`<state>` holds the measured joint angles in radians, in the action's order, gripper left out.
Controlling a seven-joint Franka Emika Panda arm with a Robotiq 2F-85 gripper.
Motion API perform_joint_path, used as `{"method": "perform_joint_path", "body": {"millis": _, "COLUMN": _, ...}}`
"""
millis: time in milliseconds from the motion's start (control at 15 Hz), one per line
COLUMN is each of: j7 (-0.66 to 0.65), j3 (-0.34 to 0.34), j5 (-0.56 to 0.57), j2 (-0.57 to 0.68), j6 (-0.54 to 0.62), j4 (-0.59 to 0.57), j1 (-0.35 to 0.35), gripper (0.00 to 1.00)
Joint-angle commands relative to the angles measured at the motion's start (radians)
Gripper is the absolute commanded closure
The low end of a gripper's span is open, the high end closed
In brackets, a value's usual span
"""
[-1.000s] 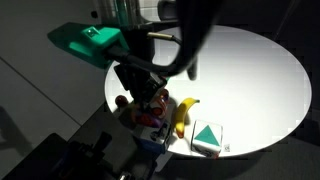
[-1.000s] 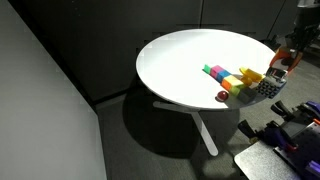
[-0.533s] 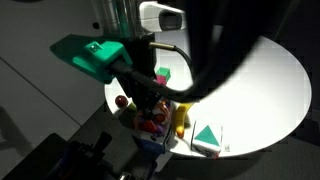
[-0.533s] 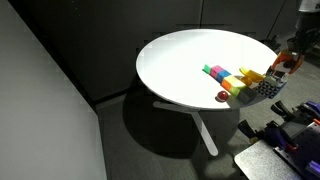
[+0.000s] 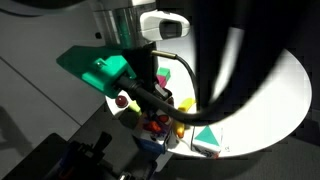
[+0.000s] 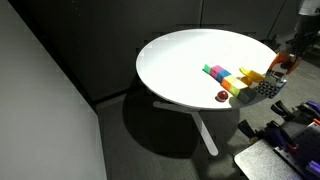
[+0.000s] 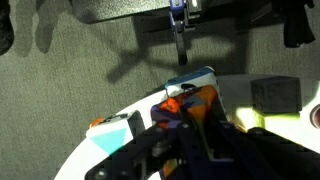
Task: Pick up the block with the number six on it and put it on the block with the number four on it
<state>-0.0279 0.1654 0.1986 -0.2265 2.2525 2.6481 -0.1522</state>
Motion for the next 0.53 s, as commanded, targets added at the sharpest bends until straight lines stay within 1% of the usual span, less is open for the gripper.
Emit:
{"method": "perform_joint_path", "body": {"millis": 0, "j7": 0.026, "j3": 0.0, "j5": 0.011, "j2": -0.002, "j6": 0.042, "j4": 0.024, "j1": -0.018, "gripper": 0.93}}
{"method": "perform_joint_path", "body": {"millis": 467, "j7": 0.029, "j3": -0.005, "j5": 0.017, "j2": 0.016, "j6": 0.057, "j4": 0.046, "j1": -0.015, "gripper": 0.93}}
